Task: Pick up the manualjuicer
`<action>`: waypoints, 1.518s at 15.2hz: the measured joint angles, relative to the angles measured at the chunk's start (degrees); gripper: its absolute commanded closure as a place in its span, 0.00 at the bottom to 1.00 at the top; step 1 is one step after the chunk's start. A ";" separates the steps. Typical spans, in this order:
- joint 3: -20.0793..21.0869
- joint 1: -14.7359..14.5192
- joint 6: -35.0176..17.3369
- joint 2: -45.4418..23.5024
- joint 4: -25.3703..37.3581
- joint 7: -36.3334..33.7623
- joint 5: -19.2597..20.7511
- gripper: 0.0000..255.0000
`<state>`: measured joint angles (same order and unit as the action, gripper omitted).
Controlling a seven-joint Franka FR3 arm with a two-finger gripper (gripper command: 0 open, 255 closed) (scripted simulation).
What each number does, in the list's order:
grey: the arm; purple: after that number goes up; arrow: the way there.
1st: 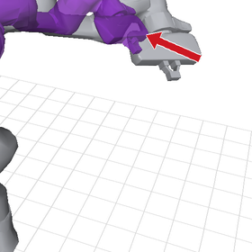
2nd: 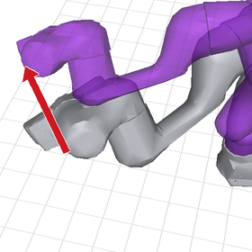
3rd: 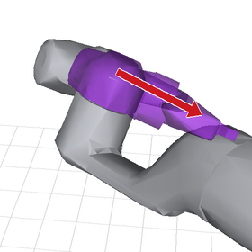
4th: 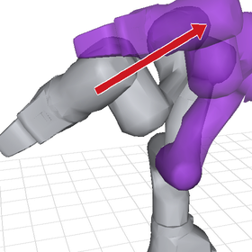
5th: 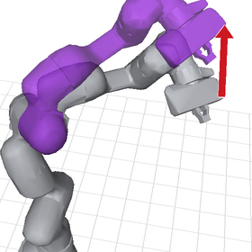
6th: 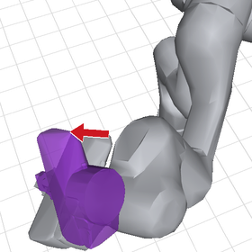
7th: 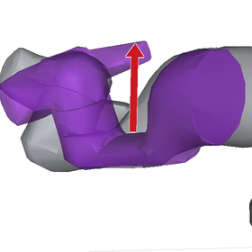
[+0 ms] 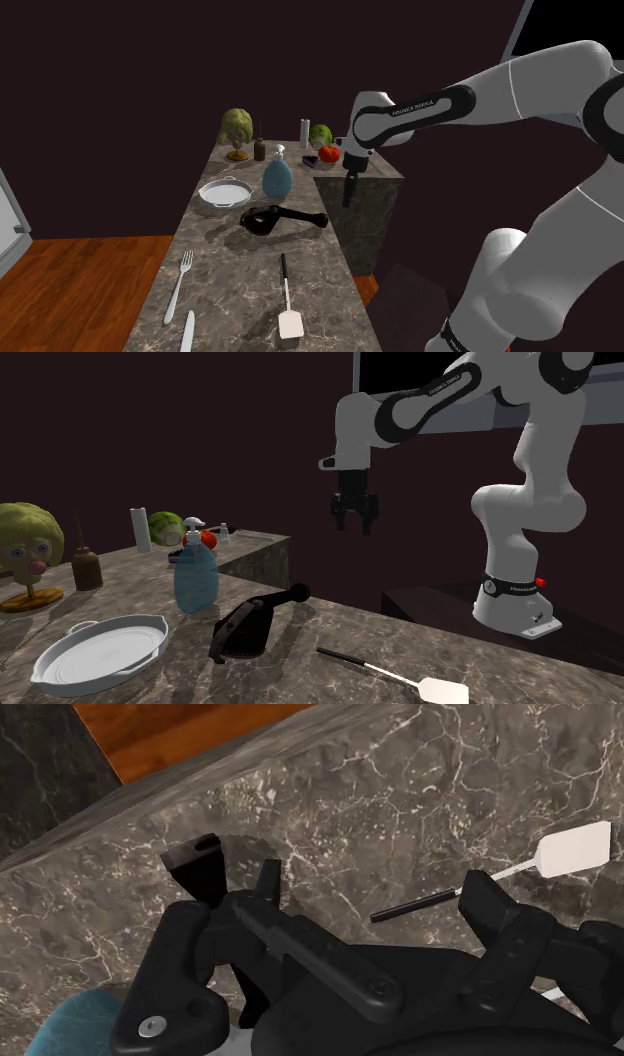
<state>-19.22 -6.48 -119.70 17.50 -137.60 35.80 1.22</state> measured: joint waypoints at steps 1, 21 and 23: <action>-0.84 -0.50 -1.97 -2.18 0.55 2.31 -1.13 0.00; 2.68 1.47 -13.26 -42.43 30.13 43.29 -32.60 0.00; 3.13 1.72 -14.22 -43.58 30.22 44.12 -33.41 0.00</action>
<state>-16.09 -4.75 -133.92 -26.08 -107.37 79.93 -32.19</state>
